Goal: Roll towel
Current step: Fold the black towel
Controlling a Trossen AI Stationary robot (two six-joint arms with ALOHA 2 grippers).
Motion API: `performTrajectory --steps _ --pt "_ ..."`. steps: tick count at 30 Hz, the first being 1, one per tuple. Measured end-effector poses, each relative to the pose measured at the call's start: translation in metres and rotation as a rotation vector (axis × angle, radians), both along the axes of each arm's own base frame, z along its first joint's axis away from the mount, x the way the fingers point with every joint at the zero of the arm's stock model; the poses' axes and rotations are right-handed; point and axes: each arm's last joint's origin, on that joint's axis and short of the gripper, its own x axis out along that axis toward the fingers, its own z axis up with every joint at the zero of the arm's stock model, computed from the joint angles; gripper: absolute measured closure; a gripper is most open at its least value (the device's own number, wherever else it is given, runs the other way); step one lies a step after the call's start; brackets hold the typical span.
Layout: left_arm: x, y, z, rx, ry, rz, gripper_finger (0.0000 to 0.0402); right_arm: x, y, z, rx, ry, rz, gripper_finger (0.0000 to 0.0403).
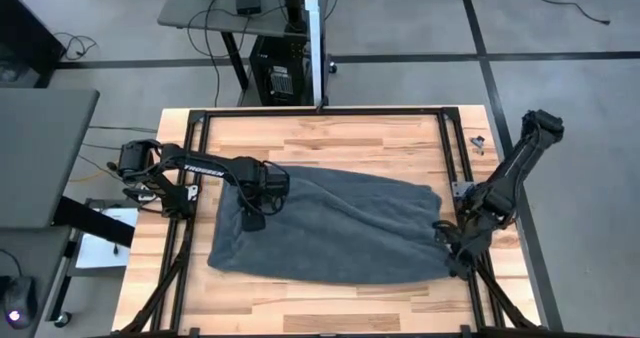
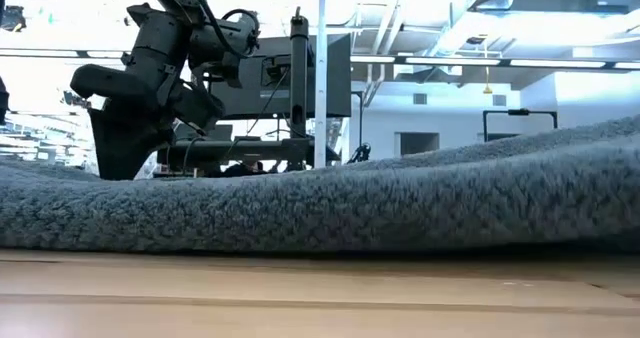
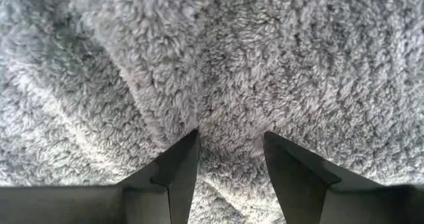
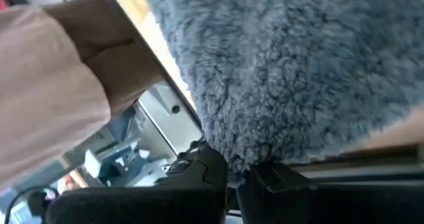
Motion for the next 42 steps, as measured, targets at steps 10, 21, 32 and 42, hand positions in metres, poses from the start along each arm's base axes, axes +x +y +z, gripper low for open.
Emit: performTrajectory --steps 10,21,32,42 --pt "0.000 -0.005 0.001 -0.016 0.015 0.045 0.0245 0.021 0.018 -0.003 0.076 -0.017 -0.093 0.0328" --pt "-0.004 -0.001 0.100 -0.002 -0.320 0.046 0.0245 0.031 0.024 0.053 0.625 -0.180 -0.071 0.0193" --pt "-0.017 0.034 0.125 0.055 -0.520 0.165 0.0245 0.083 -0.081 0.018 -0.339 -0.610 -0.513 0.0177" --pt "-0.019 0.036 0.125 0.067 -0.512 0.092 0.0245 0.099 -0.132 -0.031 -0.762 -0.436 -0.114 0.0177"
